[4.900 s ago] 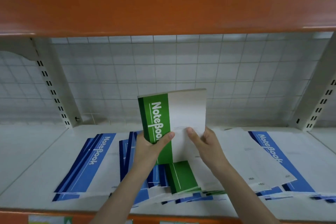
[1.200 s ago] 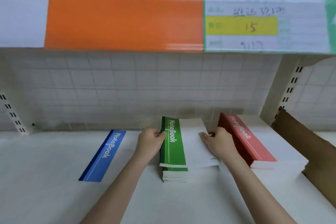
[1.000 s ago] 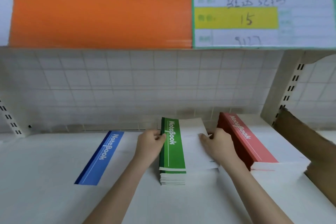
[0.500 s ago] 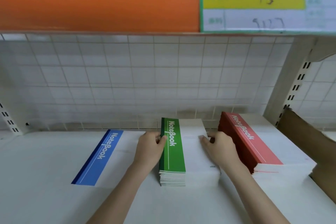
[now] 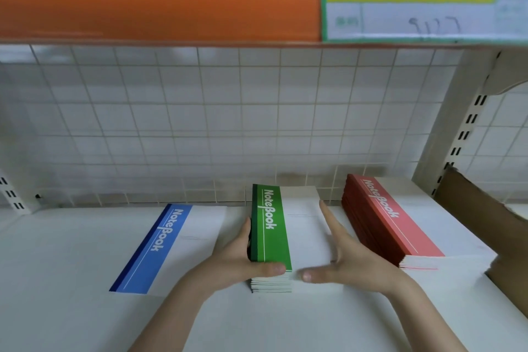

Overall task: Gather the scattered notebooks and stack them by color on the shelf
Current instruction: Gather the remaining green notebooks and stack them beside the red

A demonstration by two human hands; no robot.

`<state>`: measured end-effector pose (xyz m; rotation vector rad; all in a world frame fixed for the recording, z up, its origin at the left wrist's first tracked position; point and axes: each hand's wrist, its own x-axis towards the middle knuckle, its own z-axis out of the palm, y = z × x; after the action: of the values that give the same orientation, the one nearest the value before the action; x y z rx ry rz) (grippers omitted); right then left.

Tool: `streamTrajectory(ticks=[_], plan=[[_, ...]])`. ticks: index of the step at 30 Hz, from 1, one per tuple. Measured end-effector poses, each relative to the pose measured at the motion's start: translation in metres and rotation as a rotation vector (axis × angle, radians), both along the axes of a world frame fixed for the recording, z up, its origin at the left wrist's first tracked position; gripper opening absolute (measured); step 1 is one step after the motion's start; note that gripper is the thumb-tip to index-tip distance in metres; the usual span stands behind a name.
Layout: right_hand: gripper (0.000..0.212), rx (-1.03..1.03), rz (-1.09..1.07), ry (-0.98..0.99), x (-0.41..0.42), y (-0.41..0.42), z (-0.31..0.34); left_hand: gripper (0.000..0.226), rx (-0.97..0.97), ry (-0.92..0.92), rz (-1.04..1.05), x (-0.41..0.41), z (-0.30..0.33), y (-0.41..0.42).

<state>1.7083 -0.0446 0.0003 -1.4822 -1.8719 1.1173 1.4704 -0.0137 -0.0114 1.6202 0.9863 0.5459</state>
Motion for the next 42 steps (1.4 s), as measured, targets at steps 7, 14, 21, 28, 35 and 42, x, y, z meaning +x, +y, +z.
streamTrajectory(ticks=[7, 14, 21, 28, 35, 42], plan=[[0.144, 0.119, -0.028, -0.059, 0.002, -0.001, -0.016, 0.121, 0.033, 0.073, 0.011, -0.001, -0.005, -0.001], [0.146, 0.159, -0.061, -0.016, 0.002, 0.001, -0.019, 0.107, 0.130, 0.082, 0.011, 0.000, -0.007, -0.003], [0.147, 0.102, -0.020, 0.110, 0.005, 0.001, -0.019, 0.116, 0.094, 0.097, 0.014, -0.002, -0.007, -0.002], [0.140, 0.097, -0.033, 0.040, 0.010, 0.001, -0.028, 0.138, 0.107, 0.246, -0.022, -0.004, -0.011, -0.005], [0.140, 0.096, -0.039, 0.029, 0.011, 0.002, -0.028, 0.139, 0.185, 0.284, 0.006, -0.002, -0.014, -0.003], [0.134, 0.111, -0.015, 0.081, 0.009, -0.004, -0.018, 0.141, 0.099, 0.165, -0.035, -0.006, -0.015, 0.000]])
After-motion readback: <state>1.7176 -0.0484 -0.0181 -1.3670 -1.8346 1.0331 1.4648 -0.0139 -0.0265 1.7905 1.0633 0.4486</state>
